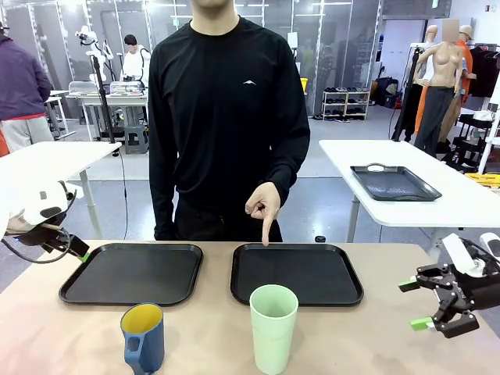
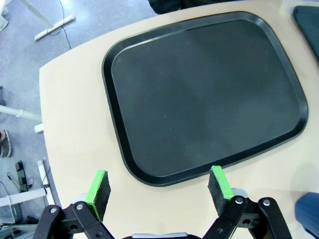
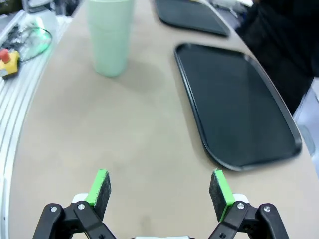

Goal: Sort and store the cups by type.
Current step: Pick up the Reusable plastic cup.

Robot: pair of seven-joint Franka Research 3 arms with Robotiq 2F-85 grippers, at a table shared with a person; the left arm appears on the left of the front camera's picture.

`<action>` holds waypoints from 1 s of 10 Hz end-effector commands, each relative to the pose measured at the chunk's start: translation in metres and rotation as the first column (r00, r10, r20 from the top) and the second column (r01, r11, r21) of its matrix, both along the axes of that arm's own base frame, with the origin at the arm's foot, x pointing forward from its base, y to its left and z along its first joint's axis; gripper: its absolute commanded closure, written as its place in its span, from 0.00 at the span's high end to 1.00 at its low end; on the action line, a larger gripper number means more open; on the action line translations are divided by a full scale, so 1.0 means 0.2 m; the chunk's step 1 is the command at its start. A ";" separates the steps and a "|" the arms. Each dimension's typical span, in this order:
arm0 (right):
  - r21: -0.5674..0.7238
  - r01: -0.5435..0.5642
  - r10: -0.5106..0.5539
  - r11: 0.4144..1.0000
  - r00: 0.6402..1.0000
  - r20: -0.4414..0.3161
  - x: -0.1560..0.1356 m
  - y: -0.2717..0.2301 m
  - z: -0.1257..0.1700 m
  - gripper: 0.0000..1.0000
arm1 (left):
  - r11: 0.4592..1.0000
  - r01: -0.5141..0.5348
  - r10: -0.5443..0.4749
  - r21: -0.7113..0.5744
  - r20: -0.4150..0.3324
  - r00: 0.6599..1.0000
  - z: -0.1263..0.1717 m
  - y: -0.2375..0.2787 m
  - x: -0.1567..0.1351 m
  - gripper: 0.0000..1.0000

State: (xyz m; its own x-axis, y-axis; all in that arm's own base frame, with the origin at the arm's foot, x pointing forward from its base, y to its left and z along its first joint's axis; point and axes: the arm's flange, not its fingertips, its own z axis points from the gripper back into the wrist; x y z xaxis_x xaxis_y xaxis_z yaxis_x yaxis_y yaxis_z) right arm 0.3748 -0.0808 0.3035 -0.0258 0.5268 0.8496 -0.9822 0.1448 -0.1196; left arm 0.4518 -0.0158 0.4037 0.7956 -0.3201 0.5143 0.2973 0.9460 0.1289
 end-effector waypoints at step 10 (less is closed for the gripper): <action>0.095 0.029 -0.020 0.995 0.995 -0.096 0.14 0.05 -0.04 1.00 | 1.000 0.005 -0.005 0.008 0.001 1.000 0.00 0.01 0.00 1.00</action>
